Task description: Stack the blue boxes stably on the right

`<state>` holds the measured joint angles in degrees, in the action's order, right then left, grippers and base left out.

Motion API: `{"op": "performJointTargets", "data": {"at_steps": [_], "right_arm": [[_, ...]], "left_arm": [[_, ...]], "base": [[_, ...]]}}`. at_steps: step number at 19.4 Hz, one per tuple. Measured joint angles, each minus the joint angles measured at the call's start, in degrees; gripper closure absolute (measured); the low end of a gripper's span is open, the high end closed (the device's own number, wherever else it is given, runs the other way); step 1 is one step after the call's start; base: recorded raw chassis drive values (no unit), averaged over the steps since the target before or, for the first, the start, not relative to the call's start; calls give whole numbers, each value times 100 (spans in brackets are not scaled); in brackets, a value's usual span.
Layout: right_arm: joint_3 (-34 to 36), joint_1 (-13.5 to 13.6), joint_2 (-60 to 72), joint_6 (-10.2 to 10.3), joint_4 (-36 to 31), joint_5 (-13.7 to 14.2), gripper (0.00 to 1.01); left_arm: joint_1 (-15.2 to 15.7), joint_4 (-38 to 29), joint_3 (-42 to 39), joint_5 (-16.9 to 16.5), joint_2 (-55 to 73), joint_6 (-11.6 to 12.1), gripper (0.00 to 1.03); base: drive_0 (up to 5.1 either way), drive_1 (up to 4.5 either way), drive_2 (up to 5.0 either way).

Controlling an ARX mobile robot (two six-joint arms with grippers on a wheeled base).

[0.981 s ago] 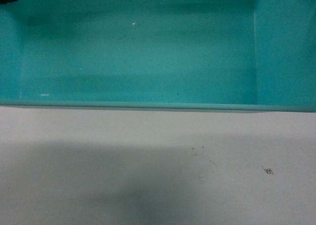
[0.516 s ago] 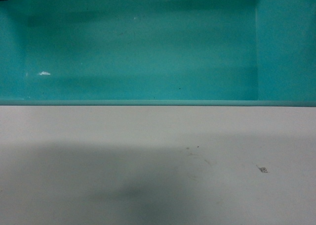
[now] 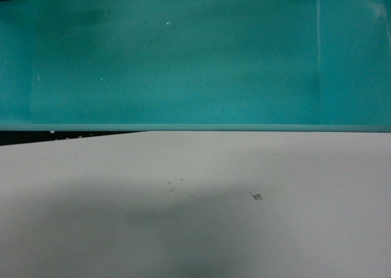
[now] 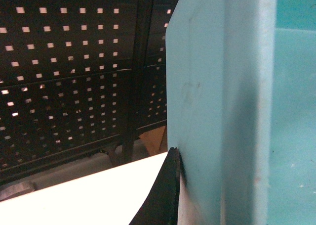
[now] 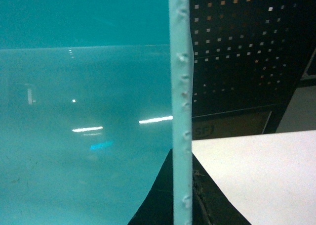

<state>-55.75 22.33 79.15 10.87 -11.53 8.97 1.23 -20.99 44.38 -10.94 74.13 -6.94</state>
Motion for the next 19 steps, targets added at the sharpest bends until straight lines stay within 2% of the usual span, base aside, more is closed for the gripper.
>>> {"op": "performJointTargets", "data": {"at_steps": [13, 19], "right_arm": [[0, 0, -2, 0, -4, 0, 99], [0, 15, 0, -2, 2, 2, 99]], "left_arm": [[0, -4, 0, 0, 0, -11, 97], [7, 2, 0, 4, -2, -11, 97]], "base": [[-163, -163, -163], [313, -433, -433]]}}
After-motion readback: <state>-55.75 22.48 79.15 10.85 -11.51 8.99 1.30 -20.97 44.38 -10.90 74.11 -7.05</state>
